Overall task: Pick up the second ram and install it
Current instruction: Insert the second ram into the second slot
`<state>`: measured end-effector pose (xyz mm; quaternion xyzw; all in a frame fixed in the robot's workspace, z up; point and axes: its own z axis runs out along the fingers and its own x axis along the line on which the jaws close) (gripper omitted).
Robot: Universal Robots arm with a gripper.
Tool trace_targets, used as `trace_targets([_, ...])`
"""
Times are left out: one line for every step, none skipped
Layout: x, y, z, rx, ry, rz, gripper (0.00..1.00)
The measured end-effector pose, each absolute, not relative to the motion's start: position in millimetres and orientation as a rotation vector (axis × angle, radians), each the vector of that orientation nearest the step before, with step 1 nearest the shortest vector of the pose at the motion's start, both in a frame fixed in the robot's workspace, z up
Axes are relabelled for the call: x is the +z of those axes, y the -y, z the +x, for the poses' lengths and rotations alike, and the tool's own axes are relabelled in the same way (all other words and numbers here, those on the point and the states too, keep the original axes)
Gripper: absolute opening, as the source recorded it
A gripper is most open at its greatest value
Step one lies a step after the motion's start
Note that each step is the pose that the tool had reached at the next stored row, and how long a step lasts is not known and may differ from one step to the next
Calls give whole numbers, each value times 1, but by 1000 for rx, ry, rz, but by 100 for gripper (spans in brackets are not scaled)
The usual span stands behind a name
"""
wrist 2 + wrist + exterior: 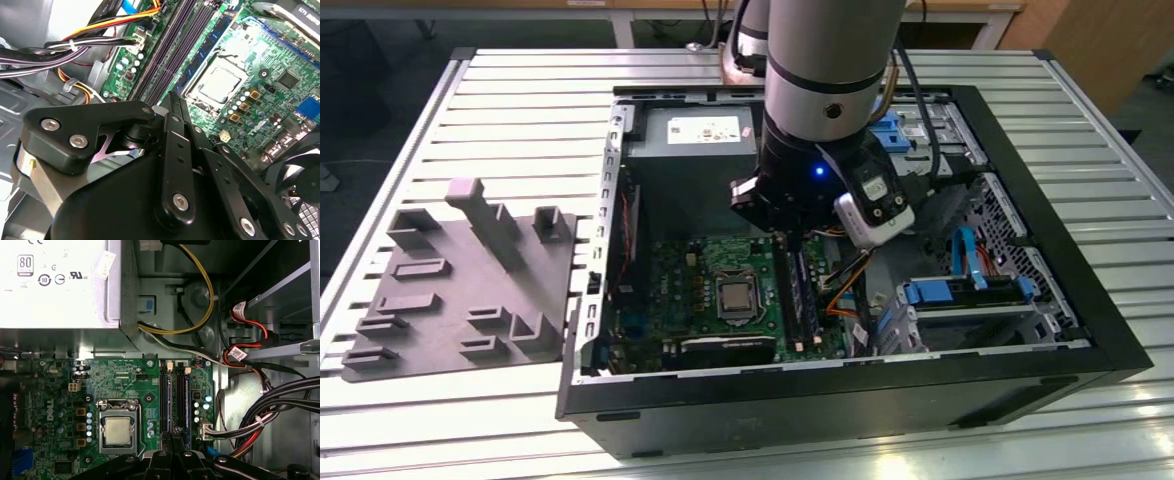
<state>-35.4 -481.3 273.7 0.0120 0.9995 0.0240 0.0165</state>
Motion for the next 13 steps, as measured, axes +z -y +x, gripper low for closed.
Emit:
trace_targets([273, 481, -35, 75, -3107, 37, 12])
trace_targets([273, 481, -35, 75, -3107, 37, 12])
trace_targets([272, 481, -35, 75, -3107, 37, 12])
trace_targets([272, 481, -35, 75, -3107, 37, 12])
trace_targets([272, 481, -35, 75, -3107, 37, 12])
trace_targets([271, 481, -35, 75, -3107, 37, 12])
trace_targets([271, 481, -35, 75, -3107, 37, 12])
trace_targets([270, 481, -35, 75, -3107, 37, 12])
trace_targets([270, 481, -35, 75, -3107, 37, 12])
trace_targets([270, 481, -35, 75, -3107, 37, 12])
trace_targets([269, 481, -35, 75, -3107, 37, 12])
trace_targets([269, 481, -35, 75, -3107, 37, 12])
trace_targets([268, 481, -35, 75, -3107, 37, 12])
